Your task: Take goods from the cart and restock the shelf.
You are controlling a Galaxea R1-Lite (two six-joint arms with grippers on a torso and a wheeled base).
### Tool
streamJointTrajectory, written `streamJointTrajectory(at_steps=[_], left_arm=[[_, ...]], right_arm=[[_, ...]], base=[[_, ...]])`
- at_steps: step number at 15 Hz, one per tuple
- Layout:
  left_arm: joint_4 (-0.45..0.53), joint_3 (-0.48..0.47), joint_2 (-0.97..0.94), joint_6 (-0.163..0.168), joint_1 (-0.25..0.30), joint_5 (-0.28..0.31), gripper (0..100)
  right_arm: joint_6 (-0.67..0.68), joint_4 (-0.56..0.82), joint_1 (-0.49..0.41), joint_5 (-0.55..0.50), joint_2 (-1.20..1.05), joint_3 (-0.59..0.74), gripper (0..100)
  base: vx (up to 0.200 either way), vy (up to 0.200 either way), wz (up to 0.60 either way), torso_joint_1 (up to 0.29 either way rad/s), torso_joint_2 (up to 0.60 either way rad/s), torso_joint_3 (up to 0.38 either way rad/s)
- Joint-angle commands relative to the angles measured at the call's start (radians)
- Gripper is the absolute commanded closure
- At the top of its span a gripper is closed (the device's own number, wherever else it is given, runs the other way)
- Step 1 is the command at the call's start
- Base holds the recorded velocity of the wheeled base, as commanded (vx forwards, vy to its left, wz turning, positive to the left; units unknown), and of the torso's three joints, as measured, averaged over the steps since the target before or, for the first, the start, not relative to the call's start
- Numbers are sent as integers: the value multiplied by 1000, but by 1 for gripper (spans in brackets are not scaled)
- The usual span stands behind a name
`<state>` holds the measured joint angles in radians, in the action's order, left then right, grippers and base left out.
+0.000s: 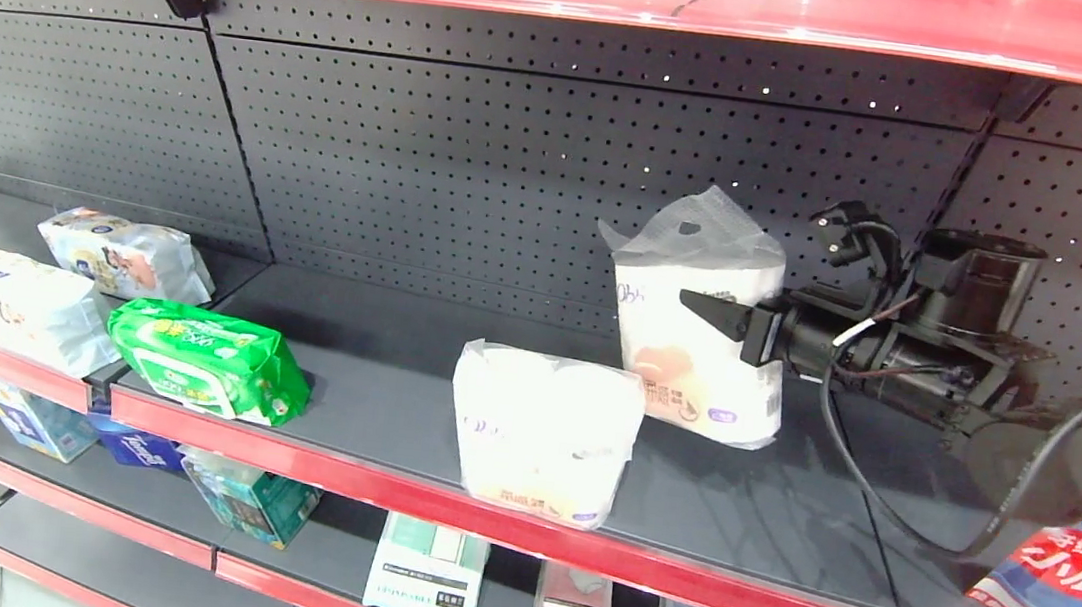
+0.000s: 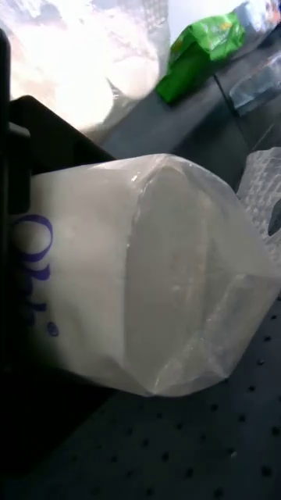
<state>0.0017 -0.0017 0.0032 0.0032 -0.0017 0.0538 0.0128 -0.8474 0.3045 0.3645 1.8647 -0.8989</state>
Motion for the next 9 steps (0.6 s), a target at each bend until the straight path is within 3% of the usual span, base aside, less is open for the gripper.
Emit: streamJointTrajectory(at_steps=[1, 6, 9], left_arm=[[0, 0, 0, 0, 0, 0, 0], [0, 0, 0, 0, 0, 0, 0], [0, 0, 0, 0, 0, 0, 0]], right_arm=[[0, -9, 2, 41, 90, -60, 100], [-112, -10, 18, 162, 226, -152, 100], [-114, -10, 22, 179, 294, -239, 100]], base=[[0, 0, 0, 0, 0, 0], [0, 0, 0, 0, 0, 0], [0, 0, 0, 0, 0, 0]])
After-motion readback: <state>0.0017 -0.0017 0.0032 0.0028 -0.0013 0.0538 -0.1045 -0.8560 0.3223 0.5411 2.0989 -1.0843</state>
